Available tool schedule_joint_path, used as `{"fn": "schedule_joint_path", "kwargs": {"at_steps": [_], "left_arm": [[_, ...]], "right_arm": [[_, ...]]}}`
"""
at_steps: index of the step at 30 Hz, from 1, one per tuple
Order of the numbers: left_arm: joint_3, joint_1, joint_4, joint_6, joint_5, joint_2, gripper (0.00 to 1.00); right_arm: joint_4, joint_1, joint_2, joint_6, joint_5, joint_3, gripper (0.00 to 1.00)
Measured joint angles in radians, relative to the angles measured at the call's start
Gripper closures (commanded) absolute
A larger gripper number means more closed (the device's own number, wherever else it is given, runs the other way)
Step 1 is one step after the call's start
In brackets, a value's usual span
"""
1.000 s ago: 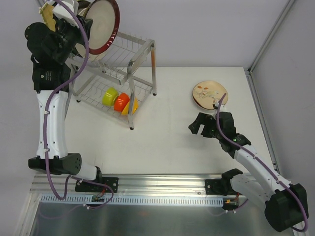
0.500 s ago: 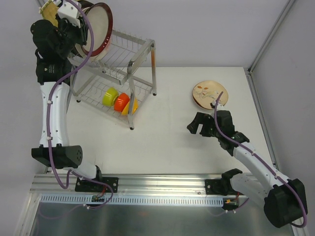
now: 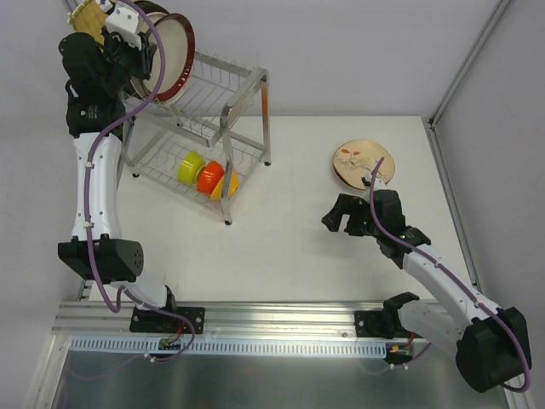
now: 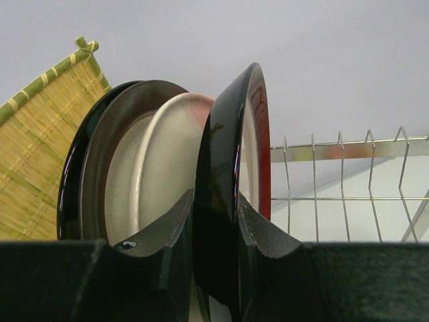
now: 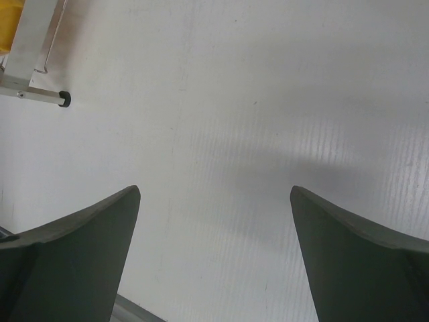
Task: Load the plates into the dish rack
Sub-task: Insert the plate into the dish rack
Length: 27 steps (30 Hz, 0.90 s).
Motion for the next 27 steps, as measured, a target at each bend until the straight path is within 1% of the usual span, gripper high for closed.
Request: {"fn": "schedule_joint_path", "kwargs": {"at_steps": [15,22,27], "left_arm": [[-0.012,0.013,0.003,-0.003,0.048,0.008,1.00],[-0.029,0.020,0.010,-0.031,0.072,0.008,1.00],[-0.033,0.026,0.016,-0.051,0.076,0.009,0.96]], "right_arm": [[0.000,0.000,0.005,-0.002,-0.006,0.000,0.00],[-0.001,0.000,0.010,-0.002,-0.012,0.000,0.00],[-0.001,0.000,0.010,-0.002,-0.014,0.000,0.01]]}}
